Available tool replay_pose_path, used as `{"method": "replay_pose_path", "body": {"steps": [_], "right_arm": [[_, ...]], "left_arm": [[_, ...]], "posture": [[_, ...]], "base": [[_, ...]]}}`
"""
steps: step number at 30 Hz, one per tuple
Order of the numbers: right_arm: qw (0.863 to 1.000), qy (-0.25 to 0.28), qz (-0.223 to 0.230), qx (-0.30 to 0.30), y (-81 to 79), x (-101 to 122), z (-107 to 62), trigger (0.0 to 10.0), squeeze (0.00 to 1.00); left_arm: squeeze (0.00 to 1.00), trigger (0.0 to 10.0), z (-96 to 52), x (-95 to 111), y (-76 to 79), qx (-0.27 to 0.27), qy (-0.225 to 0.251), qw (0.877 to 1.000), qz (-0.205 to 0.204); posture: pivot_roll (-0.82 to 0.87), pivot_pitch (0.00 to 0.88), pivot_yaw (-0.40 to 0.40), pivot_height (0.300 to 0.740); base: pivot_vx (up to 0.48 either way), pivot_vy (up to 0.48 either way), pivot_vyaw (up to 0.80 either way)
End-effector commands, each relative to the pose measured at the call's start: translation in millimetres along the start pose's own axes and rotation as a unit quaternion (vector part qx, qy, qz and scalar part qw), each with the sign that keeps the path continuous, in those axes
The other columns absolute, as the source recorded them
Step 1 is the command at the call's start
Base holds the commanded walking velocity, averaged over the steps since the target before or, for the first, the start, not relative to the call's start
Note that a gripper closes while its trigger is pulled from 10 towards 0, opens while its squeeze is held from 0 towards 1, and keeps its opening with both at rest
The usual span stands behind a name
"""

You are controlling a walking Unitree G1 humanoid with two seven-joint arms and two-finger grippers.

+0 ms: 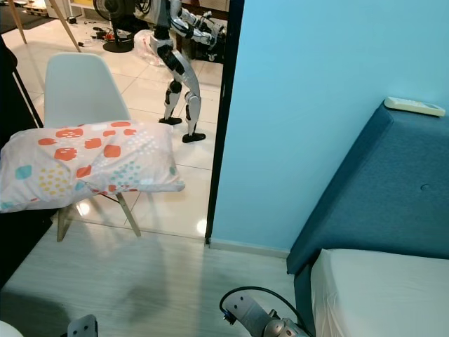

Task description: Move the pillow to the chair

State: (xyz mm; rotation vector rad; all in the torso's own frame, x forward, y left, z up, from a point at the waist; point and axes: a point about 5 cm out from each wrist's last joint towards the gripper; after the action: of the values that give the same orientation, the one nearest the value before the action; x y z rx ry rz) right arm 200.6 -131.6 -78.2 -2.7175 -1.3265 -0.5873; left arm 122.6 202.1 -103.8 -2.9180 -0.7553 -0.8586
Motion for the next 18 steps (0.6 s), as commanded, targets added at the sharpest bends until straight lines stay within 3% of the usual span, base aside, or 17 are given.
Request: {"method": "replay_pose_path", "body": {"steps": [1, 7, 18], "right_arm": [[1.000, -0.007, 0.001, -0.002, 1.4, -3.9, -0.5, 10.0, 0.00], [1.000, -0.007, 0.001, -0.003, 1.6, -3.8, -0.6, 10.0, 0.00], [1.000, -0.007, -0.003, -0.006, 4.3, -2.5, -1.2, 10.0, 0.00]], "left_arm": [[0.00, 10.0, -3.5, -20.4, 3.4, -0.008, -0.043, 0.999, 0.004], [0.00, 10.0, -3.3, -20.1, 3.8, -0.008, -0.044, 0.999, 0.006], [0.00, 10.0, -2.5, -18.6, 6.4, -0.012, -0.044, 0.999, 0.008]], "posture": [[0.14, 0.012, -0.142, 0.740], [0.14, 0.011, -0.141, 0.740], [0.13, 0.002, -0.152, 0.740]], "base": [[0.000, 0.000, 0.00], [0.000, 0.000, 0.00], [-0.250, 0.000, 0.00]]}}
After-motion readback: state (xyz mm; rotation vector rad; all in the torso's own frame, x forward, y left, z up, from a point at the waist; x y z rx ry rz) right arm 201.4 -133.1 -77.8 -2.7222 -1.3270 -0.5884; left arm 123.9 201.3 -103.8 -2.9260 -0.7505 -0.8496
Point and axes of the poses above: a point about 5 cm out from each wrist's last joint towards the gripper, its own z axis pointing out of the wrist towards the gripper, its own x axis along the axis of the wrist's last joint, y = z × x, and after that the axes turned 3 degrees about -z, right-handed
